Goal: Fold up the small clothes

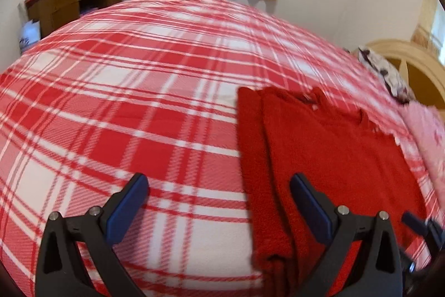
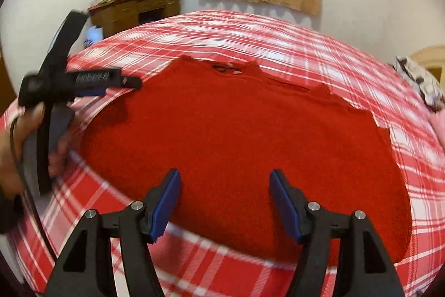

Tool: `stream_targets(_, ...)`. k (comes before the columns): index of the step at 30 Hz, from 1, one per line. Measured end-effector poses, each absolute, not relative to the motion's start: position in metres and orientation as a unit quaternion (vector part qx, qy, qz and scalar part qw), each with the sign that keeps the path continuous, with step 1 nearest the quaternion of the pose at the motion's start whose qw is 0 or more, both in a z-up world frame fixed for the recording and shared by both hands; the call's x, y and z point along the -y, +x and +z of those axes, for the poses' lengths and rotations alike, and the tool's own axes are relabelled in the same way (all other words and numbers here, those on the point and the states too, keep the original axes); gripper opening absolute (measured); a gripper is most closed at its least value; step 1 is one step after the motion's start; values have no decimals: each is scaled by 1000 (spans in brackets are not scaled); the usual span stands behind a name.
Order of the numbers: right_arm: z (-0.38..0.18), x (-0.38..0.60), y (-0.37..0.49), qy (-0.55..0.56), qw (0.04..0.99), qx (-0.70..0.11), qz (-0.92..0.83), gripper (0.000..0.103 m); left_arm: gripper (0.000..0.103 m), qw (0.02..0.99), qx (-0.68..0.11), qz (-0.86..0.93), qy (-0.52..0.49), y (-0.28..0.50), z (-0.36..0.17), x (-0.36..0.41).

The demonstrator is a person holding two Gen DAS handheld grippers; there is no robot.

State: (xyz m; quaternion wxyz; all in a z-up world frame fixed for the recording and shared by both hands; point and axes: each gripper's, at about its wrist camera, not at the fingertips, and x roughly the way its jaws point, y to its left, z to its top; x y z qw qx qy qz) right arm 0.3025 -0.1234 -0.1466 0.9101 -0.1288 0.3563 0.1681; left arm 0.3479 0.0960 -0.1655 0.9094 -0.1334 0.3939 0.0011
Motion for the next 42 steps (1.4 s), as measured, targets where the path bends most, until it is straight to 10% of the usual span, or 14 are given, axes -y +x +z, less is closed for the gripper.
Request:
stream_targets(32,-174,5,281,-295,882,-299,212,67,102,891,-401,-126,-173,402,-168,-102)
stream_targets(39,-173,-3,280,-297,883,-297,209,66,90,887,-398,-150,-181,411,-168,-99)
stream_targets(42,-176,-10,276,-315,878,-290,215,49,74,883,-393,-160,-199,414,-170,-104)
